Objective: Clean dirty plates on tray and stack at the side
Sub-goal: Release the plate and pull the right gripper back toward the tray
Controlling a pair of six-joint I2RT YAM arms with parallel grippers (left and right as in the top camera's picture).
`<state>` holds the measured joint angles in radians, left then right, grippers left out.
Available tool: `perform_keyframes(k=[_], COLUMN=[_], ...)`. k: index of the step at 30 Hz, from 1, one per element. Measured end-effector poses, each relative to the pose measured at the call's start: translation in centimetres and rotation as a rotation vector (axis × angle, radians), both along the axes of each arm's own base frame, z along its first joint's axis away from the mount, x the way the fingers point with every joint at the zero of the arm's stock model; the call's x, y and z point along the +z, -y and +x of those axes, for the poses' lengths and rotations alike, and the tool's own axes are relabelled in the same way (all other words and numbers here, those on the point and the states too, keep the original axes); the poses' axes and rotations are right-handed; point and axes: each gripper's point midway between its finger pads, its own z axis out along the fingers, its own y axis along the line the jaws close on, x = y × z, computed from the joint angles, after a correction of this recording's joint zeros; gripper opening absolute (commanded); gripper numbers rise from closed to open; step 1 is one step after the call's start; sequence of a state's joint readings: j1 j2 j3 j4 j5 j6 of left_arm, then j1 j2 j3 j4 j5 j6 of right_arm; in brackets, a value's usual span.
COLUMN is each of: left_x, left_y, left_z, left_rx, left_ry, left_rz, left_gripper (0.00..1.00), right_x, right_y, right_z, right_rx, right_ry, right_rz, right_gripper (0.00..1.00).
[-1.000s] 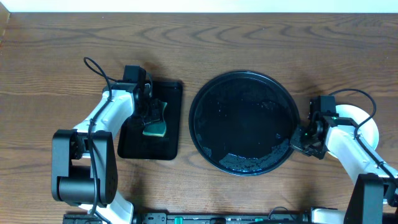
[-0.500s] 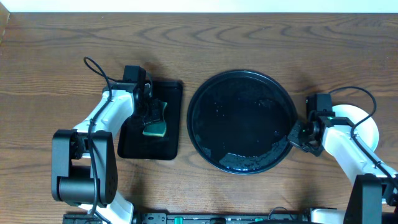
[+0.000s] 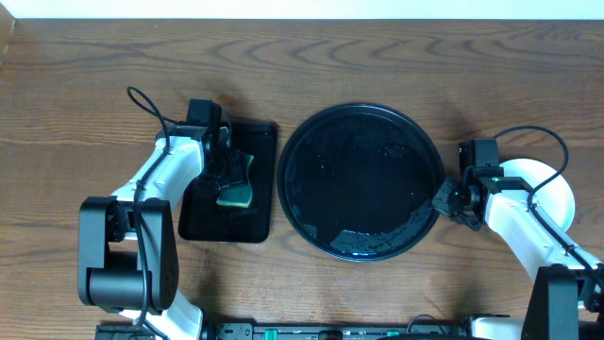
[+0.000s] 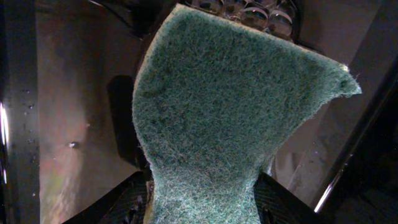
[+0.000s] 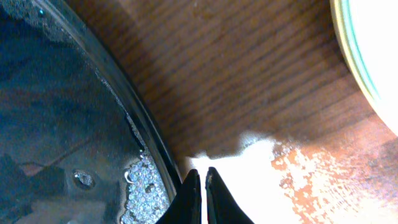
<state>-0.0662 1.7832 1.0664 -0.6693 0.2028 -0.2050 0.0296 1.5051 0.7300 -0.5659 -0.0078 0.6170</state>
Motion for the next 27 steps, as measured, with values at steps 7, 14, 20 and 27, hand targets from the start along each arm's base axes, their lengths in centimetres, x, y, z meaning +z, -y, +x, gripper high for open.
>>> perform_keyframes(k=[7, 14, 20, 27], left_x=[0.00, 0.00, 0.00, 0.00], left_y=[0.00, 0.00, 0.00, 0.00], left_z=[0.00, 0.00, 0.00, 0.00], left_rx=[0.000, 0.000, 0.000, 0.000], left_ry=[0.000, 0.000, 0.000, 0.000], left_rz=[0.000, 0.000, 0.000, 0.000], left_gripper=[0.57, 0.57, 0.57, 0.57], right_x=[0.12, 0.13, 0.15, 0.15], right_y=[0.01, 0.10, 0.26, 0.36], right_z=[0.47, 0.54, 0.60, 0.61], right_rx=[-0.002, -0.005, -0.008, -0.009], right_ry=[0.020, 0.023, 0.025, 0.026], right_rz=[0.000, -0.005, -0.014, -0.020], right_gripper=[0.08, 0.11, 0.14, 0.17])
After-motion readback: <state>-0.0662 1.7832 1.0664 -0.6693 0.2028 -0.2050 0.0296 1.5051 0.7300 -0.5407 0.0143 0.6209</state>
